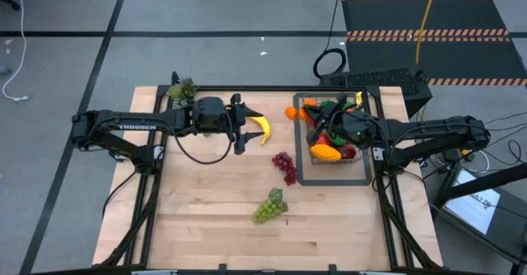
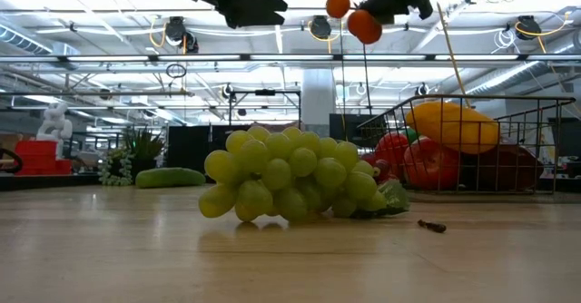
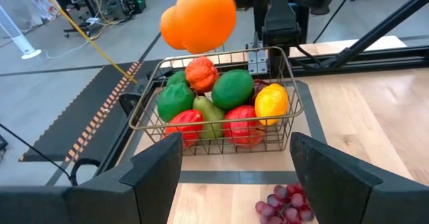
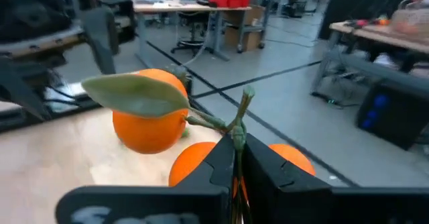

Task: Build produce basket
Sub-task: Put the tangerine into the gold wire basket

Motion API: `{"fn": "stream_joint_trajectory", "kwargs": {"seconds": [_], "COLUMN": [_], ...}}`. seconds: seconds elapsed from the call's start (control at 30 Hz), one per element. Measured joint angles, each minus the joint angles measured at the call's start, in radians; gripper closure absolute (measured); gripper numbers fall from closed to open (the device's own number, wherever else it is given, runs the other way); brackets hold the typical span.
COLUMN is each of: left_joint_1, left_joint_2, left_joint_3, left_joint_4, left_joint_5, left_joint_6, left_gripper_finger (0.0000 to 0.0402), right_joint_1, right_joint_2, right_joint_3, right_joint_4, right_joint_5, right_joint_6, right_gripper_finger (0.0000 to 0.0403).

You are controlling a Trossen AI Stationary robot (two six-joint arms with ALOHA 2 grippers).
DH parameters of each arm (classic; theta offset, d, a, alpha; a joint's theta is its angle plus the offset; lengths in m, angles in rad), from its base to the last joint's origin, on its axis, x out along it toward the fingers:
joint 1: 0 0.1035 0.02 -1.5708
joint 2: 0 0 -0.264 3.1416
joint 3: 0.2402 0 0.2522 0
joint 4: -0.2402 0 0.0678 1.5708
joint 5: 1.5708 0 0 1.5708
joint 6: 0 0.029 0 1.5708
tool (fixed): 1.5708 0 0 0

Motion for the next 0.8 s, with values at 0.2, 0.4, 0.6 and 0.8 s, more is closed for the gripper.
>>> {"fn": "stream_joint_trajectory", "kwargs": {"seconds": [0.2,0.4,0.6,0.8], "left_joint_1": [0.000,0.000,0.000,0.000], "left_joint_2": [0.000,0.000,0.000,0.000], "left_joint_3": [0.000,0.000,0.000,0.000], "left_joint_4": [0.000,-0.006,-0.006,-0.006], "left_joint_5": [0.000,0.000,0.000,0.000], "left_joint_6": [0.000,0.000,0.002,0.002], "left_gripper_finger": [0.0128,0.0128,0.0128,0.0128], "right_joint_1": [0.001,0.000,-0.038,-0.126], "right_joint_2": [0.000,0.000,0.000,0.000], "right_joint_3": [0.000,0.000,0.000,-0.024], "right_joint_4": [0.020,-0.100,-0.286,-0.396], "right_joint_5": [-0.057,-0.025,0.145,0.147], "right_joint_6": [0.018,-0.085,-0.054,0.010], "right_gripper_finger": [0.0387,0.0387,0.0387,0.0387]}}
